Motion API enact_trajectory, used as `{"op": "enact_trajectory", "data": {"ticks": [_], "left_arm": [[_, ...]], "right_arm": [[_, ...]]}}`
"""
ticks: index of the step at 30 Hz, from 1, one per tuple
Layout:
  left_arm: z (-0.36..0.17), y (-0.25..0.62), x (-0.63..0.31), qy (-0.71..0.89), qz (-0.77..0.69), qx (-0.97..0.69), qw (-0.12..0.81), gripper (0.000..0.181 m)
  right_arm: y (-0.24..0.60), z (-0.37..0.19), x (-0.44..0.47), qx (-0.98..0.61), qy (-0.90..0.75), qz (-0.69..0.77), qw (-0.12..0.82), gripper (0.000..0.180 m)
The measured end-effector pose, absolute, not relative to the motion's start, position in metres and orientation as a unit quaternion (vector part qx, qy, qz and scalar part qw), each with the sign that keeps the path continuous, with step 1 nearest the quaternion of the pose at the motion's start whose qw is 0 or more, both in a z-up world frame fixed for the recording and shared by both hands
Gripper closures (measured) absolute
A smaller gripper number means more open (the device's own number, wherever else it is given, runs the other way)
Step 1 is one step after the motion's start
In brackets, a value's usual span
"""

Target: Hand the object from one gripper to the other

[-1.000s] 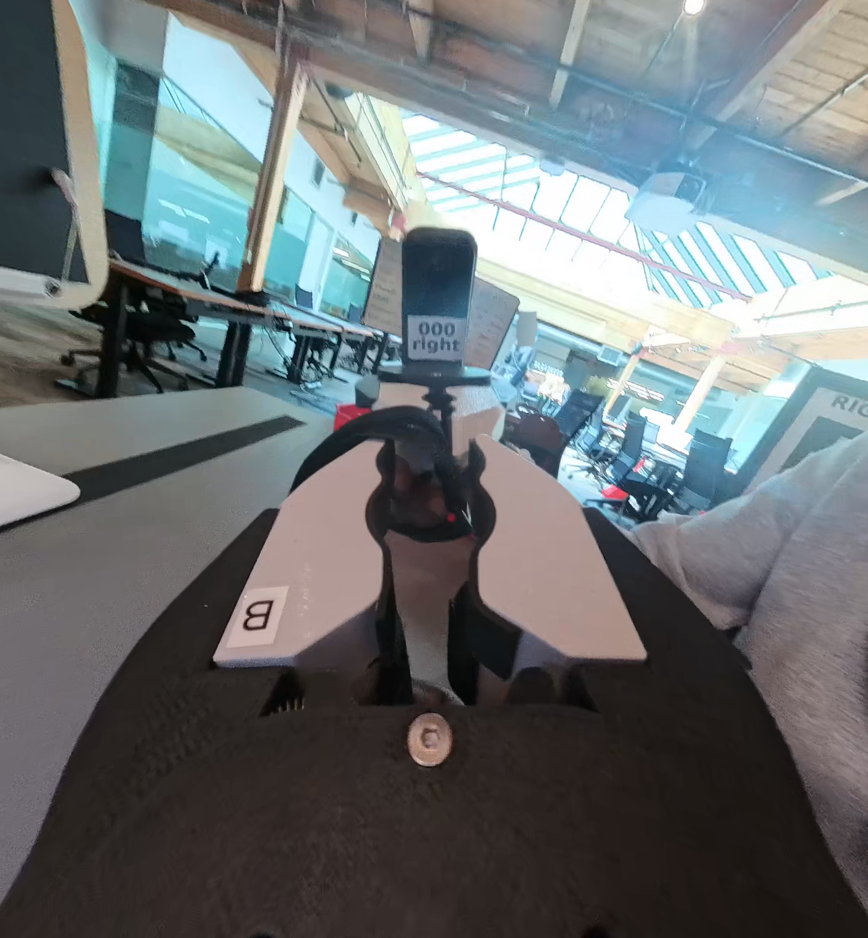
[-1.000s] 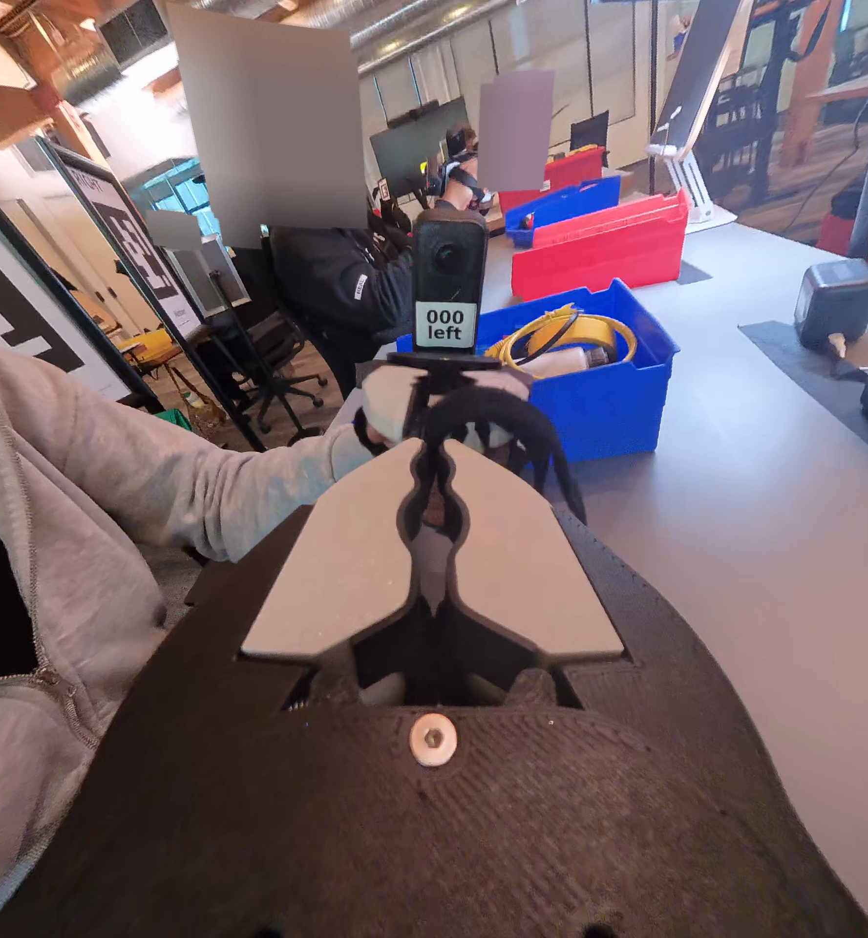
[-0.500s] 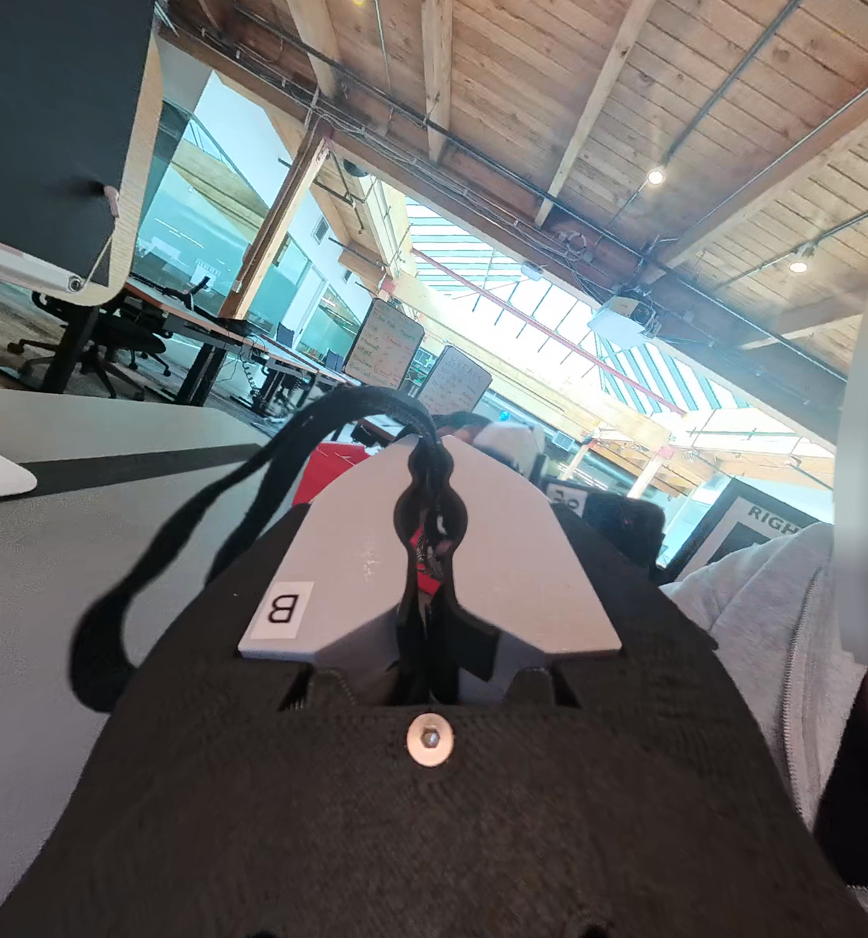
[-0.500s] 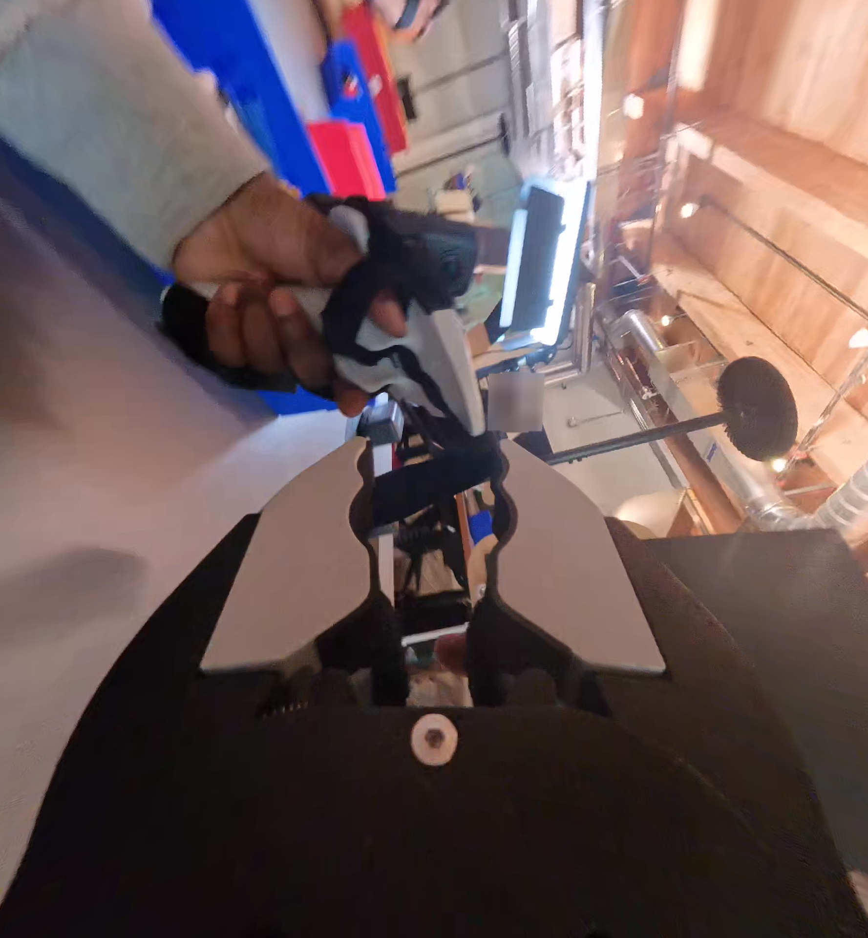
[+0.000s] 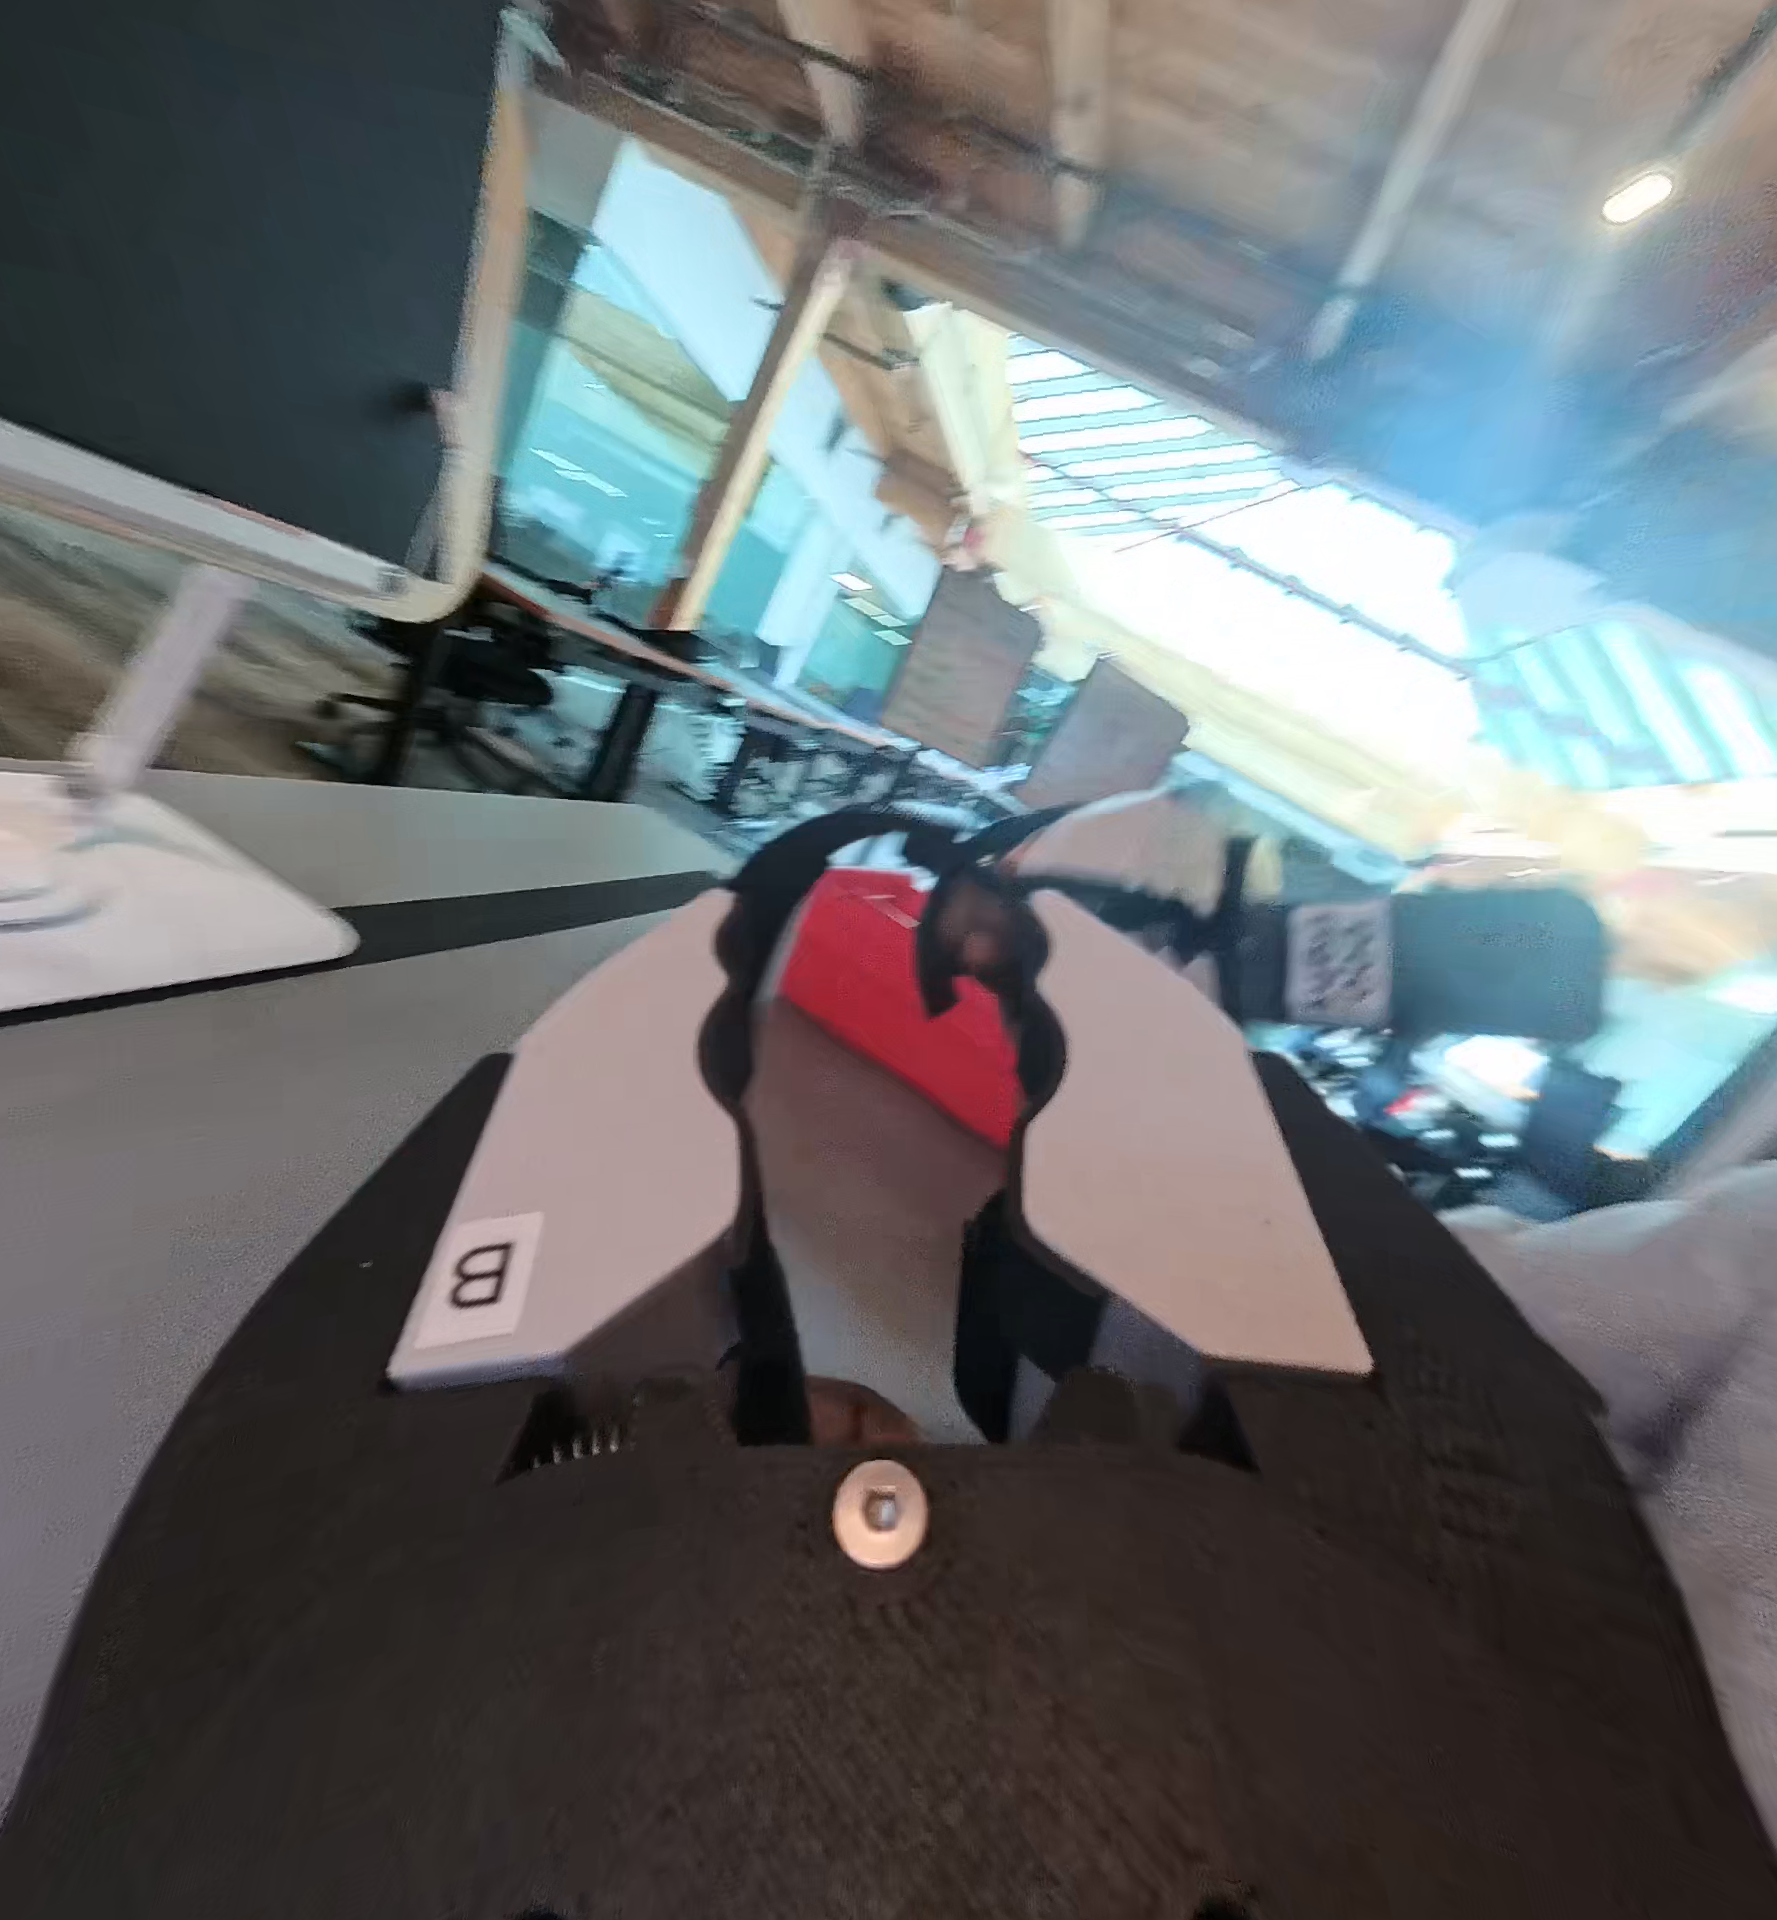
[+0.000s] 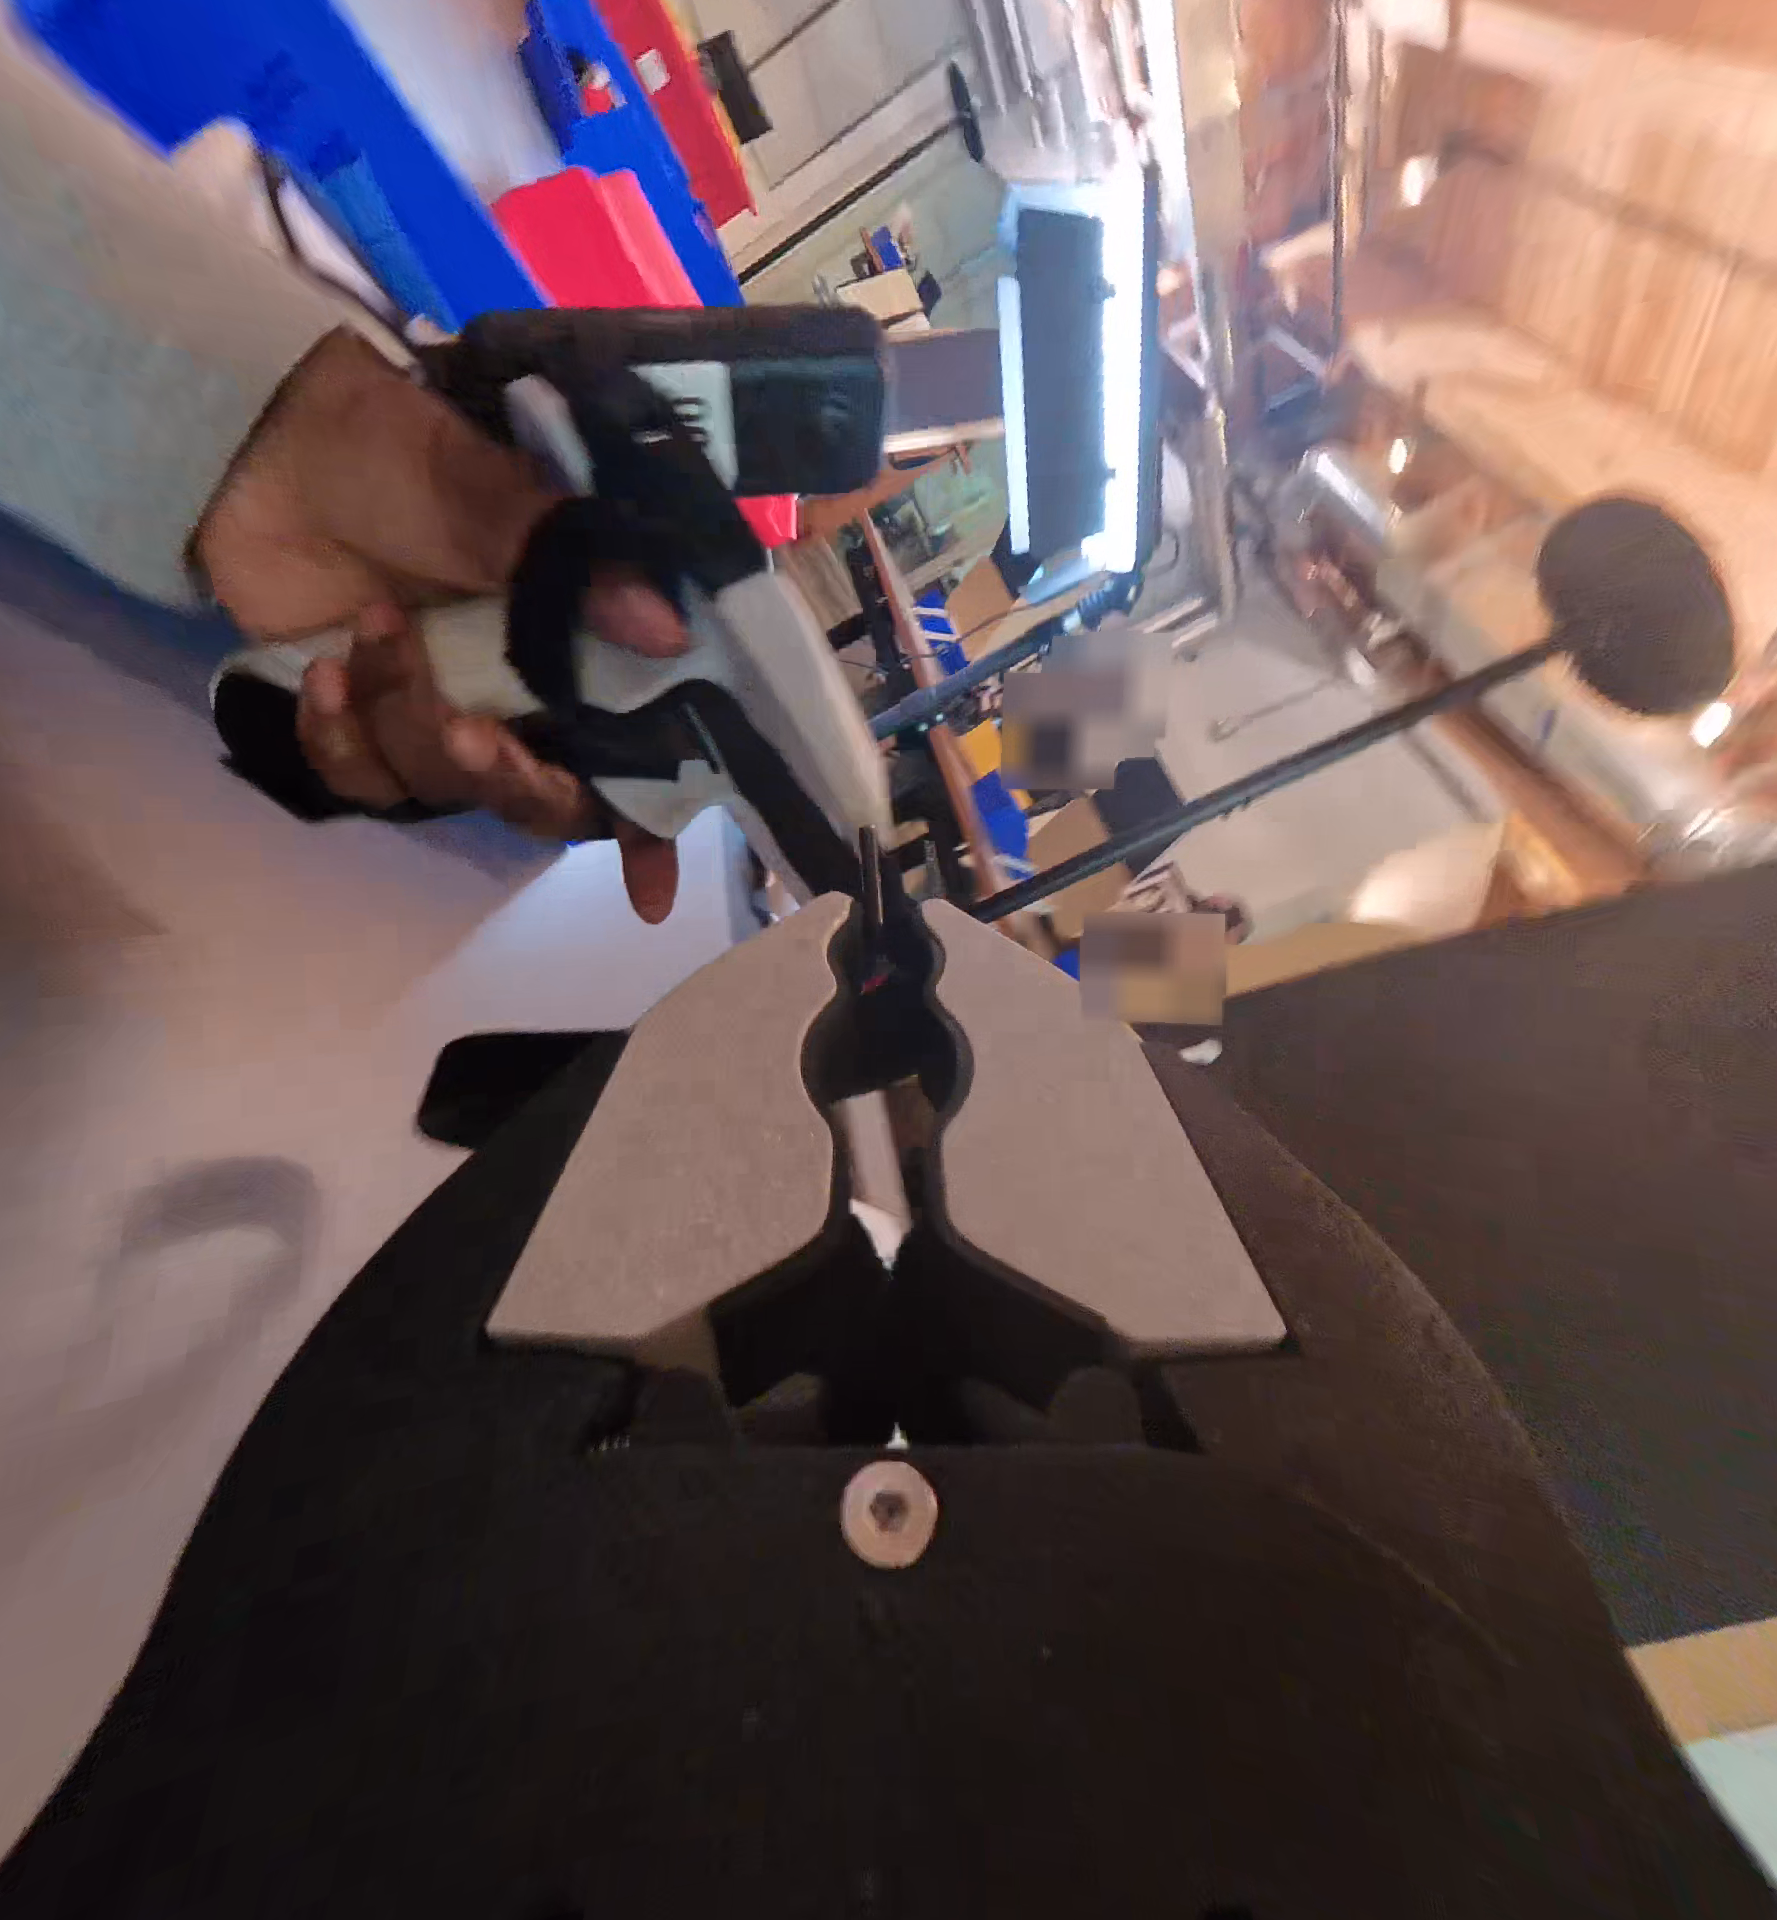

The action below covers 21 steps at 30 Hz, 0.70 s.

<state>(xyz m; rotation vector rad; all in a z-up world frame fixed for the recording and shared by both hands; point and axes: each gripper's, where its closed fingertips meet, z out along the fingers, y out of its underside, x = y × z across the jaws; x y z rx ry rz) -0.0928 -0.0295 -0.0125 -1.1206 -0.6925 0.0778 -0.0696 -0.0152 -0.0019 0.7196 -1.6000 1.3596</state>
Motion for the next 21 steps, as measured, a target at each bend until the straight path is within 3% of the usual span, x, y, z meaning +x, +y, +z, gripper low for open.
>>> {"op": "enact_trajectory", "data": {"ticks": [3,6,12,15,19,21], "left_arm": [[-0.015,-0.036,-0.099,-0.315,0.123,-0.542,0.770,0.103],[-0.005,-0.025,-0.083,-0.236,0.185,-0.563,0.770,0.104],[-0.020,0.003,-0.070,-0.173,0.197,-0.623,0.737,0.135],[-0.025,0.003,-0.071,-0.179,0.187,-0.639,0.724,0.175],[-0.016,0.002,-0.066,-0.182,0.137,-0.615,0.755,0.177],[-0.007,-0.002,-0.063,-0.184,0.118,-0.592,0.776,0.177]], "right_arm": [[-0.007,0.006,-0.081,0.206,-0.686,0.614,0.333,0.172],[-0.003,0.008,-0.079,0.149,-0.713,0.656,0.195,0.172],[-0.001,0.006,-0.058,0.108,-0.737,0.667,-0.024,0.172],[0.000,0.011,-0.052,0.092,-0.728,0.675,-0.077,0.172],[-0.001,0.021,-0.052,0.073,-0.701,0.702,-0.101,0.171],[-0.003,0.020,-0.057,0.057,-0.698,0.706,-0.104,0.157]]}}
